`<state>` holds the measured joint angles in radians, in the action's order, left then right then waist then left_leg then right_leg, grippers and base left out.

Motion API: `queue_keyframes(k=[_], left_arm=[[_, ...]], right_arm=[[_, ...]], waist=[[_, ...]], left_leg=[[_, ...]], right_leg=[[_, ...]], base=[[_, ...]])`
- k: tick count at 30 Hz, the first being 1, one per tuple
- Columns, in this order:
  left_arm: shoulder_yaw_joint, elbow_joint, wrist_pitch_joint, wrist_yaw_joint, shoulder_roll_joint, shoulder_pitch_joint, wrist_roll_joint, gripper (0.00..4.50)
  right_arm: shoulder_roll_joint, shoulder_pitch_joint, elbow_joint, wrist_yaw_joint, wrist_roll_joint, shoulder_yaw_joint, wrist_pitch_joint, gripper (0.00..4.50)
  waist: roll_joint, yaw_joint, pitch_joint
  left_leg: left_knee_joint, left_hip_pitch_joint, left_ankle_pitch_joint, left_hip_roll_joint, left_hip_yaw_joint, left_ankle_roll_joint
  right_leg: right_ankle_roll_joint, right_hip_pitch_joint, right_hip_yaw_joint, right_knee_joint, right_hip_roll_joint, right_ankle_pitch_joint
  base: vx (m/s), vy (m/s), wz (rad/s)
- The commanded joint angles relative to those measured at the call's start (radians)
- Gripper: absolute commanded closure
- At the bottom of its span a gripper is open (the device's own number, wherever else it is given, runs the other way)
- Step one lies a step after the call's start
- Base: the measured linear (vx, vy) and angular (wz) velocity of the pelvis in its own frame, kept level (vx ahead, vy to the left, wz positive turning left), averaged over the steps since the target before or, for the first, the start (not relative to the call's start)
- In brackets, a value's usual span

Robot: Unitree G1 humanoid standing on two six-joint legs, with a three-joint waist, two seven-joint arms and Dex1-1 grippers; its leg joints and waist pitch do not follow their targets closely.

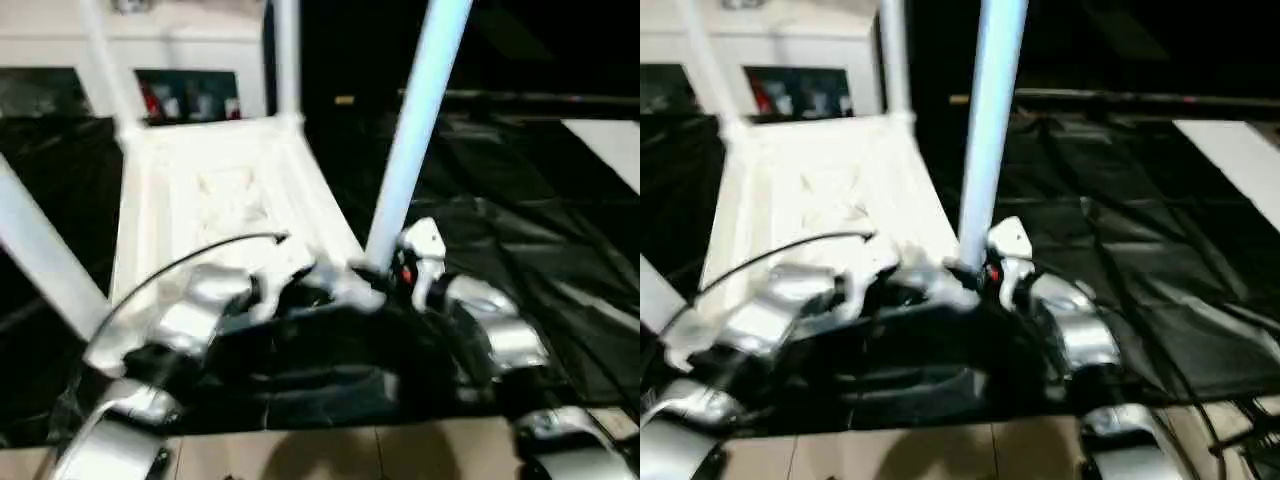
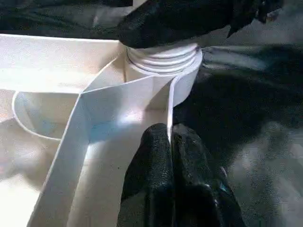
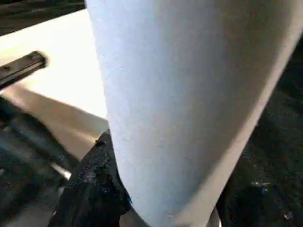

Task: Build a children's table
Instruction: Rotate leg to tighten

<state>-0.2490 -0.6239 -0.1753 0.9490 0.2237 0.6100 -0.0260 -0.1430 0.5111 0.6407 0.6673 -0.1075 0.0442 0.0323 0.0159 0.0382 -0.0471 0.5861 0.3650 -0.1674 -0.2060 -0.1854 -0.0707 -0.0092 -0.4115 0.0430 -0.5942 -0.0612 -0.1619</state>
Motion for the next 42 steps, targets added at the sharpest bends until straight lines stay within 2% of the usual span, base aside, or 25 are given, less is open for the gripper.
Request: queue_keyframes(k=[1,3,4,6,7,8,11,12,13,14,15,16,18,19,20,22,25,28,30,33,34,39,40,41,42], left_arm=[[0.013,-0.042,0.001,-0.114,-0.093,0.051,0.014,4.50],[0.008,-0.062,0.011,-0.131,-0.117,0.064,0.011,4.50],[0.007,-0.071,0.018,-0.122,-0.134,0.069,0.016,4.50],[0.007,-0.074,0.020,-0.121,-0.139,0.071,0.015,4.50],[0.004,-0.064,0.019,-0.093,-0.136,0.070,0.020,4.50],[0.001,-0.056,0.019,-0.078,-0.130,0.066,0.021,4.50],[-0.012,-0.014,0.020,0.008,-0.088,0.042,0.033,4.50],[-0.015,-0.010,0.023,0.023,-0.079,0.039,0.034,4.50],[-0.022,0.006,0.026,0.064,-0.054,0.028,0.038,4.50],[-0.022,0.006,0.026,0.064,-0.054,0.028,0.038,4.50],[-0.029,0.028,0.028,0.113,-0.028,0.015,0.046,4.50],[-0.038,0.061,0.020,0.175,0.007,-0.002,0.058,4.50],[-0.041,0.075,0.015,0.198,0.021,-0.009,0.061,4.50],[-0.047,0.103,0.011,0.248,0.056,-0.023,0.067,4.50],[-0.047,0.103,0.011,0.248,0.056,-0.023,0.067,4.50],[-0.059,0.144,0.005,0.328,0.115,-0.048,0.069,4.50],[-0.071,0.171,-0.007,0.373,0.147,-0.063,0.070,4.50],[-0.079,0.216,-0.025,0.427,0.194,-0.088,0.084,4.50],[-0.080,0.219,-0.026,0.431,0.198,-0.090,0.086,4.50],[-0.079,0.239,-0.032,0.440,0.213,-0.097,0.093,4.50],[-0.079,0.242,-0.034,0.440,0.213,-0.098,0.094,4.50],[-0.064,0.223,-0.020,0.362,0.182,-0.088,0.079,4.50],[-0.048,0.189,-0.010,0.276,0.149,-0.072,0.064,4.50],[-0.045,0.184,-0.009,0.266,0.145,-0.069,0.062,4.50],[-0.037,0.169,-0.007,0.232,0.131,-0.062,0.059,4.50]], right_arm=[[0.084,-0.009,0.071,-0.101,0.025,0.034,0.037,2.49],[0.117,0.000,0.085,-0.107,0.028,0.046,0.019,2.49],[0.140,0.008,0.091,-0.098,0.028,0.055,0.007,2.49],[0.149,0.012,0.094,-0.094,0.024,0.053,0.002,1.95],[0.154,0.021,0.090,-0.055,0.006,0.054,0.008,1.95],[0.149,0.022,0.082,-0.034,0.002,0.057,0.010,1.79],[0.086,0.012,0.041,0.083,0.006,0.083,0.007,1.53],[0.074,0.011,0.035,0.109,0.003,0.086,0.008,1.53],[0.038,0.004,0.017,0.188,-0.014,0.089,0.014,1.53],[0.038,0.004,0.017,0.188,-0.014,0.089,0.014,1.53],[-0.002,-0.003,-0.004,0.266,-0.029,0.095,0.014,1.53],[-0.050,-0.011,-0.020,0.345,-0.041,0.099,0.003,1.53],[-0.066,-0.014,-0.024,0.368,-0.044,0.100,-0.004,1.53],[-0.114,-0.018,-0.032,0.444,-0.053,0.104,0.004,1.53],[-0.114,-0.018,-0.032,0.444,-0.053,0.104,0.004,1.53],[-0.173,-0.016,-0.037,0.528,-0.045,0.107,0.014,1.53],[-0.197,-0.012,-0.031,0.560,-0.032,0.108,0.010,1.53],[-0.226,-0.010,-0.033,0.607,-0.035,0.124,-0.010,1.53],[-0.229,-0.010,-0.034,0.612,-0.039,0.127,-0.010,1.78],[-0.221,-0.011,-0.055,0.628,-0.057,0.130,0.001,1.93],[-0.217,-0.013,-0.060,0.632,-0.060,0.131,0.003,1.97],[-0.187,-0.033,-0.076,0.598,-0.061,0.132,0.014,2.04],[-0.157,-0.037,-0.046,0.498,-0.036,0.117,-0.014,2.04],[-0.153,-0.036,-0.041,0.481,-0.031,0.114,-0.019,2.04],[-0.137,-0.035,-0.021,0.422,-0.015,0.106,-0.037,2.04]], waist=[[-0.002,-0.003,0.051],[0.005,-0.007,0.053],[0.006,-0.008,0.053],[0.006,-0.006,0.053],[0.002,-0.006,0.054],[0.003,-0.006,0.054],[0.006,-0.005,0.057],[0.006,-0.004,0.057],[0.004,-0.002,0.058],[0.004,-0.002,0.058],[0.004,0.002,0.060],[0.007,0.007,0.063],[0.003,0.008,0.065],[0.003,0.013,0.069],[0.002,0.014,0.068],[-0.001,0.024,0.068],[-0.004,0.032,0.064],[-0.002,0.034,0.061],[-0.001,0.033,0.060],[0.000,0.033,0.061],[0.003,0.033,0.062],[0.005,0.033,0.063],[0.005,0.034,0.063],[0.005,0.031,0.058],[0.007,0.031,0.058]], left_leg=[[-0.073,-0.017,-0.361,-0.013,0.014,-0.003],[-0.074,-0.011,-0.362,-0.012,0.015,-0.003],[-0.073,-0.013,-0.367,-0.013,0.014,0.007],[-0.073,-0.013,-0.366,-0.013,0.015,0.010],[-0.074,-0.013,-0.370,-0.014,0.015,0.015],[-0.074,-0.013,-0.374,-0.015,0.014,0.017],[-0.076,-0.004,-0.352,-0.016,0.016,0.026],[-0.076,-0.004,-0.347,-0.017,0.015,0.029],[-0.073,-0.009,-0.329,-0.019,0.011,0.037],[-0.073,-0.009,-0.329,-0.019,0.011,0.037],[-0.071,-0.009,-0.316,-0.019,0.009,0.044],[-0.070,-0.004,-0.280,-0.021,0.009,0.059],[-0.069,-0.003,-0.249,-0.022,0.007,0.067],[-0.066,-0.003,-0.212,-0.022,0.007,0.073],[-0.066,-0.001,-0.203,-0.023,0.005,0.079],[-0.064,-0.003,-0.184,-0.025,0.002,0.083],[-0.067,-0.008,-0.216,-0.029,0.001,0.068],[-0.071,-0.010,-0.259,-0.028,0.002,0.040],[-0.072,-0.009,-0.263,-0.027,0.003,0.036],[-0.073,-0.010,-0.258,-0.027,0.004,0.032],[-0.071,-0.009,-0.245,-0.027,0.004,0.033],[-0.069,-0.007,-0.220,-0.025,0.002,0.040],[-0.069,-0.008,-0.227,-0.025,0.003,0.040],[-0.070,-0.008,-0.247,-0.022,0.002,0.031],[-0.071,-0.010,-0.260,-0.020,0.004,0.024]], right_leg=[[-0.113,0.027,-0.029,0.100,-0.064,-0.518],[-0.108,0.032,-0.027,0.101,-0.065,-0.526],[-0.109,0.030,-0.029,0.104,-0.066,-0.523],[-0.110,0.030,-0.029,0.104,-0.066,-0.521],[-0.113,0.030,-0.029,0.104,-0.065,-0.512],[-0.117,0.030,-0.029,0.103,-0.065,-0.504],[-0.127,0.040,-0.030,0.096,-0.066,-0.464],[-0.132,0.040,-0.031,0.095,-0.067,-0.451],[-0.157,0.037,-0.034,0.091,-0.065,-0.396],[-0.157,0.037,-0.034,0.091,-0.065,-0.396],[-0.172,0.040,-0.035,0.088,-0.066,-0.366],[-0.189,0.049,-0.034,0.079,-0.066,-0.310],[-0.207,0.049,-0.035,0.073,-0.067,-0.256],[-0.229,0.055,-0.032,0.064,-0.065,-0.193],[-0.236,0.053,-0.033,0.063,-0.063,-0.173],[-0.249,0.055,-0.030,0.057,-0.059,-0.134],[-0.252,0.049,-0.030,0.059,-0.061,-0.171],[-0.227,0.048,-0.031,0.067,-0.064,-0.255],[-0.220,0.048,-0.031,0.068,-0.063,-0.269],[-0.209,0.047,-0.032,0.068,-0.063,-0.277],[-0.212,0.048,-0.032,0.066,-0.063,-0.260],[-0.217,0.049,-0.032,0.063,-0.062,-0.224],[-0.215,0.049,-0.032,0.064,-0.062,-0.236],[-0.205,0.043,-0.033,0.072,-0.063,-0.279],[-0.198,0.045,-0.032,0.074,-0.065,-0.311]], base=[[0.000,0.000,0.00],[0.000,0.000,0.00],[0.000,0.000,0.00],[0.000,0.000,0.00],[0.000,0.000,0.00],[0.000,0.000,0.00],[0.000,0.000,0.00],[0.000,0.000,0.00],[0.000,0.000,0.00],[0.000,0.000,0.00],[0.000,0.000,0.00],[0.000,0.000,0.00],[0.000,0.000,0.00],[0.000,0.000,0.00],[0.000,0.000,0.00],[0.000,0.000,0.00],[0.000,0.000,0.00],[0.000,0.000,0.00],[0.000,0.000,0.00],[0.000,0.000,0.00],[0.000,0.000,0.00],[0.000,0.000,0.00],[0.000,0.000,0.00],[0.000,0.000,0.00],[0.000,0.000,0.00]])
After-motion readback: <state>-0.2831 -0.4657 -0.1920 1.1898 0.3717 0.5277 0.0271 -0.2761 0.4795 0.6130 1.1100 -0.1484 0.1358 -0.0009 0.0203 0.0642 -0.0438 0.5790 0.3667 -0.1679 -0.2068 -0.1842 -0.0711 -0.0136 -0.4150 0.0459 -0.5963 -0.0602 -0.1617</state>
